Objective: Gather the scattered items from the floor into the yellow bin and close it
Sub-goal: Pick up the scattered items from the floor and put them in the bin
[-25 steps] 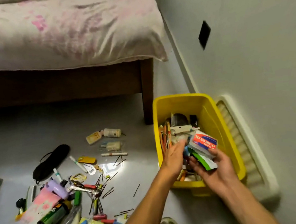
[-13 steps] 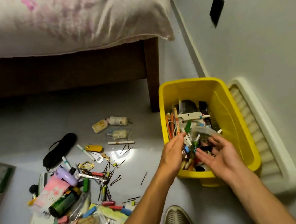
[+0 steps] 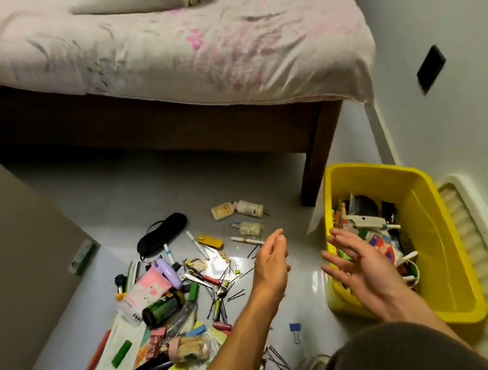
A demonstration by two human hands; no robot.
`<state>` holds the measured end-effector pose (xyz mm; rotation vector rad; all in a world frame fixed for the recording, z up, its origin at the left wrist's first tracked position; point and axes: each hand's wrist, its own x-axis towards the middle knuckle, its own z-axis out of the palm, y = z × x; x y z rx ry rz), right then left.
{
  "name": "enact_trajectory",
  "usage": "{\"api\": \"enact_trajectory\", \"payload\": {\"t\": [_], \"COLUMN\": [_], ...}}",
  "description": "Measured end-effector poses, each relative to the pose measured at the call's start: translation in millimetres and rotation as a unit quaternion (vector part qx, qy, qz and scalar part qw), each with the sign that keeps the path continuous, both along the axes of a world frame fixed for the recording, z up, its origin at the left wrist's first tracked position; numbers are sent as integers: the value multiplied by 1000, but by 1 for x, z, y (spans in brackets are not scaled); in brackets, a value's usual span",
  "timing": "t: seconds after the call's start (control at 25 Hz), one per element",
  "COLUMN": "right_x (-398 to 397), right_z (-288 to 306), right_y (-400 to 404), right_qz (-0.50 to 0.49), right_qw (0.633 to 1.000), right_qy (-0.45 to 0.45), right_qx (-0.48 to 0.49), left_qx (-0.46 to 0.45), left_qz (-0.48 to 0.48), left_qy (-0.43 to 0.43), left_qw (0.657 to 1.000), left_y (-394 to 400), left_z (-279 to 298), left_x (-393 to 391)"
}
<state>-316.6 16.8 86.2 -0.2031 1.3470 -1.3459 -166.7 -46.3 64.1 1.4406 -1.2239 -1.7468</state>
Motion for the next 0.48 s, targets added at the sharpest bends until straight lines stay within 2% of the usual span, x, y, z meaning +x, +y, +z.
{"api": "enact_trajectory", "payload": {"t": [0.24,0.36,0.48], "right_x": [63,81,83], "right_z": [-31,-67,-116], "right_y": [-77,-128,-181], "right_qz": [134,213,258], "right_qw": [982,955,913], "right_qy": [124,202,312], "right_qx": [36,45,42], "left_qx": [4,1,-4], "left_qz": [76,66,13], "left_qy": [-79,-146,-237], "left_qw": [994,987,971], "left_y": [-46,-85,-143], "left_z": [-46,-85,-123], "left_x": [74,97,102]}}
